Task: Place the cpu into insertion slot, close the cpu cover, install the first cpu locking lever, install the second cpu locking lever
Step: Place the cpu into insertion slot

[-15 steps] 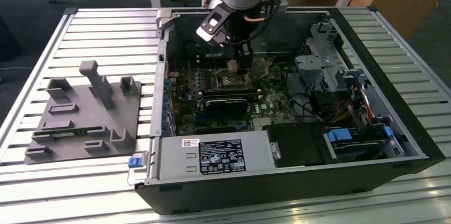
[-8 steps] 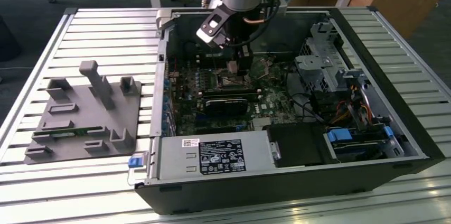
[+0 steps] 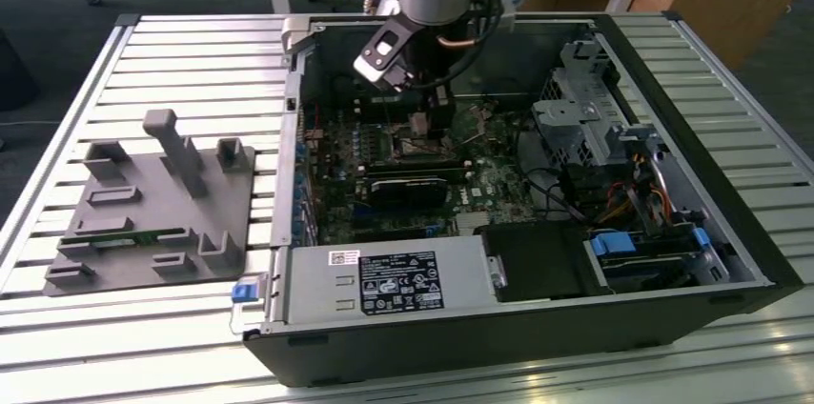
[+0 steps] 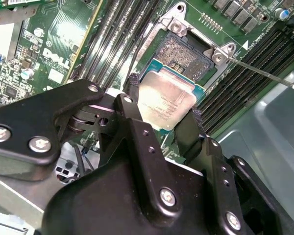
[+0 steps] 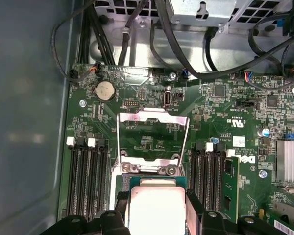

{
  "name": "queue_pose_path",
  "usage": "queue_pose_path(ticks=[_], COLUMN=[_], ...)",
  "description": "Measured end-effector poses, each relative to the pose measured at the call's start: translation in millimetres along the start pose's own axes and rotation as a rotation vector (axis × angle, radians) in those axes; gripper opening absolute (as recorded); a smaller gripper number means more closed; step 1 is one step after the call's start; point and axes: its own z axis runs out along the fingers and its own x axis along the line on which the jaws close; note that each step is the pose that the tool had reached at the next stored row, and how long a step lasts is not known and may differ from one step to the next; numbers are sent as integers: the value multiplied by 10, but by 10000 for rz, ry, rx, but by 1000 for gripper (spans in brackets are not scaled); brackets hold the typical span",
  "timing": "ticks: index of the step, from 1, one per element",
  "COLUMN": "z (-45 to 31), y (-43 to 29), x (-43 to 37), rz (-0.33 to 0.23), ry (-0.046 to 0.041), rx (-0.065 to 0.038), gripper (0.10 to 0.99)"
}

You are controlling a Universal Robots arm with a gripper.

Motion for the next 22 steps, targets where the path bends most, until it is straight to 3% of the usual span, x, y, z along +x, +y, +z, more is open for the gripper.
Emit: queue_pose_path(ticks=[22], z=[102], y=[-37], x=[5], rz=[-1], ry=[-3], rx=[-3], gripper=[541])
